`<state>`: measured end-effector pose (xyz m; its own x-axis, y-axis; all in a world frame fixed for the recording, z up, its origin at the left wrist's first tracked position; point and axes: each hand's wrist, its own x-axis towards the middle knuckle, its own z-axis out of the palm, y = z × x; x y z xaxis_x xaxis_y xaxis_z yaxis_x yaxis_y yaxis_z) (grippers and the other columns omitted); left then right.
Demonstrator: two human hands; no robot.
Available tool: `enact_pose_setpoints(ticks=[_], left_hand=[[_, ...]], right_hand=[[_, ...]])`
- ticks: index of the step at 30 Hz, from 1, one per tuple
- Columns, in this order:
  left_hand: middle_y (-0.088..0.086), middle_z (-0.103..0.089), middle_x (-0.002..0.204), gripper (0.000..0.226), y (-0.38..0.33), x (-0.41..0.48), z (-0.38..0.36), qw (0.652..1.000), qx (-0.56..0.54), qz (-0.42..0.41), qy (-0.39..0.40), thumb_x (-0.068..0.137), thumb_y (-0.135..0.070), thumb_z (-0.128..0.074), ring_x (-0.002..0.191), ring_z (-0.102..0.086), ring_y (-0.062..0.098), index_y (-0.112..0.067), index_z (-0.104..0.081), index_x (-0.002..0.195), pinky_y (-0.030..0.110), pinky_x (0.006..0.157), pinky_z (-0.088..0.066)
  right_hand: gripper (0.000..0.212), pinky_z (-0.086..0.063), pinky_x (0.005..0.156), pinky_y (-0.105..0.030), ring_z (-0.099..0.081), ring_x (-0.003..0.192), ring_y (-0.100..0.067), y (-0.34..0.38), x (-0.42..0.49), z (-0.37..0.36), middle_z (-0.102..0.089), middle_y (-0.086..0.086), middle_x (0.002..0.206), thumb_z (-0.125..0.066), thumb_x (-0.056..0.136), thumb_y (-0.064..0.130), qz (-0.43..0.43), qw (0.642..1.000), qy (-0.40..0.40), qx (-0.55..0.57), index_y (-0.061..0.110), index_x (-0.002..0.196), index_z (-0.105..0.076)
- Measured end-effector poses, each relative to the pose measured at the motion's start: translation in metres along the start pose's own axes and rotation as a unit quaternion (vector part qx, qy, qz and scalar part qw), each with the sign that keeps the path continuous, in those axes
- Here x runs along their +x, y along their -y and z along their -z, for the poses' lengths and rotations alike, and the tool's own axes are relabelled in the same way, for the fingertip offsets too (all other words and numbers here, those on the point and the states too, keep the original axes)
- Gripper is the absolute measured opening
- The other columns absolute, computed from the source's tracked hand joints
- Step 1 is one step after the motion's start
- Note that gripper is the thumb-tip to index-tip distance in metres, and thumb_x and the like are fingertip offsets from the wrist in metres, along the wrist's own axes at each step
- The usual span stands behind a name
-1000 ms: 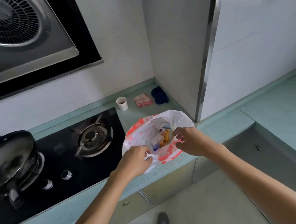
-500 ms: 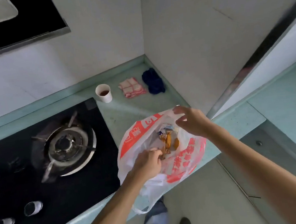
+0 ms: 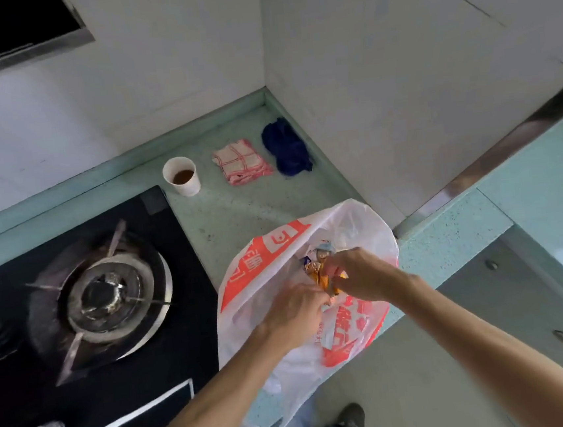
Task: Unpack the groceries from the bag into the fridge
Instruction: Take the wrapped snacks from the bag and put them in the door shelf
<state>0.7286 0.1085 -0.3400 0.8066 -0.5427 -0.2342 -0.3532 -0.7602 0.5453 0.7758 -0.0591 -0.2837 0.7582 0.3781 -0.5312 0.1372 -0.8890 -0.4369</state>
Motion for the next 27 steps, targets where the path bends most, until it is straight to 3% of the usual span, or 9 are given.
enact_pose_setpoints(ticks=[4,7,9,12,14,17,20,25,27], left_hand=[[-0.005,-0.071,0.071,0.007,0.018,-0.001,-0.002,0.997,0.046,0.068,-0.007,0.084,-0.029,-0.069,0.055,-0.062,0.011,-0.023,-0.073,0.082,0.021,0.057,-0.055],[-0.013,-0.06,0.051,0.015,0.023,0.0,0.002,0.985,0.025,0.145,-0.089,0.071,-0.044,-0.078,0.039,-0.052,0.001,-0.031,-0.071,0.069,0.008,0.04,-0.019],[-0.012,-0.061,0.054,0.018,0.013,0.01,-0.003,0.989,-0.011,0.135,-0.06,0.076,-0.043,-0.075,0.041,-0.054,0.003,-0.027,-0.07,0.07,0.012,0.042,-0.027],[-0.024,-0.067,0.062,0.036,-0.01,0.024,-0.016,0.989,-0.032,0.145,0.017,0.057,-0.069,-0.065,0.052,-0.063,-0.005,-0.037,-0.075,0.071,0.009,0.046,-0.045],[-0.013,-0.076,0.096,0.045,-0.02,0.028,-0.017,0.982,-0.028,0.187,0.025,0.068,-0.061,-0.068,0.085,-0.072,0.001,-0.029,-0.076,0.1,0.017,0.072,-0.056],[0.013,-0.054,0.142,0.057,-0.015,0.036,-0.03,0.984,0.095,0.149,0.017,0.095,-0.036,-0.059,0.13,-0.051,0.033,-0.009,-0.044,0.143,0.044,0.11,-0.04],[0.006,-0.061,0.13,0.065,-0.018,0.04,-0.019,0.973,0.146,0.175,-0.041,0.088,-0.046,-0.067,0.119,-0.058,0.028,-0.015,-0.044,0.141,0.04,0.105,-0.046],[0.01,-0.064,0.123,0.056,-0.008,0.033,-0.008,0.979,0.142,0.141,-0.034,0.083,-0.036,-0.076,0.11,-0.062,0.028,-0.011,-0.057,0.129,0.037,0.096,-0.053],[0.011,-0.066,0.116,0.051,-0.004,0.026,-0.005,0.987,0.105,0.114,-0.046,0.083,-0.038,-0.075,0.102,-0.063,0.026,-0.01,-0.06,0.123,0.036,0.09,-0.054]], right_hand=[[0.034,-0.055,0.079,-0.028,-0.064,0.089,-0.019,-0.03,0.011,-0.002,-0.066,0.003,0.102,-0.04,0.096,0.017,-0.122,0.992,0.016,-0.03,0.021,0.118,-0.066],[0.036,-0.054,0.068,-0.032,-0.059,0.073,-0.019,-0.039,0.017,-0.011,-0.064,-0.003,0.084,-0.035,0.1,0.025,-0.162,0.984,0.028,-0.073,0.013,0.114,-0.065],[0.034,-0.056,0.073,-0.035,-0.066,0.084,-0.025,-0.033,0.021,-0.021,-0.067,-0.009,0.095,-0.04,0.099,0.027,-0.155,0.985,0.019,-0.067,0.007,0.111,-0.065],[0.027,-0.053,0.085,-0.038,-0.063,0.103,-0.03,-0.015,0.027,-0.039,-0.064,-0.013,0.116,-0.051,0.095,0.016,-0.149,0.986,0.003,-0.068,0.005,0.117,-0.058],[0.039,-0.053,0.085,-0.036,-0.064,0.103,-0.03,-0.007,0.028,-0.049,-0.063,-0.013,0.119,-0.065,0.083,0.011,-0.16,0.985,-0.004,-0.064,0.006,0.121,-0.057],[0.045,-0.055,0.078,-0.037,-0.066,0.094,-0.03,-0.006,0.026,-0.048,-0.066,-0.012,0.109,-0.074,0.072,0.009,-0.17,0.984,-0.047,-0.007,0.006,0.115,-0.06],[0.029,-0.054,0.079,-0.035,-0.064,0.093,-0.029,-0.011,0.024,-0.039,-0.068,-0.014,0.103,-0.064,0.081,0.008,-0.158,0.983,-0.091,0.011,0.003,0.11,-0.062],[0.024,-0.042,0.049,-0.022,-0.053,0.062,-0.017,-0.017,0.026,-0.019,-0.067,-0.014,0.087,-0.068,0.087,0.022,-0.158,0.985,-0.061,0.034,-0.001,0.095,-0.07],[0.022,-0.043,0.051,-0.021,-0.056,0.064,-0.017,-0.018,0.026,-0.016,-0.067,-0.01,0.085,-0.069,0.086,0.022,-0.153,0.985,-0.073,0.031,0.001,0.094,-0.071]])
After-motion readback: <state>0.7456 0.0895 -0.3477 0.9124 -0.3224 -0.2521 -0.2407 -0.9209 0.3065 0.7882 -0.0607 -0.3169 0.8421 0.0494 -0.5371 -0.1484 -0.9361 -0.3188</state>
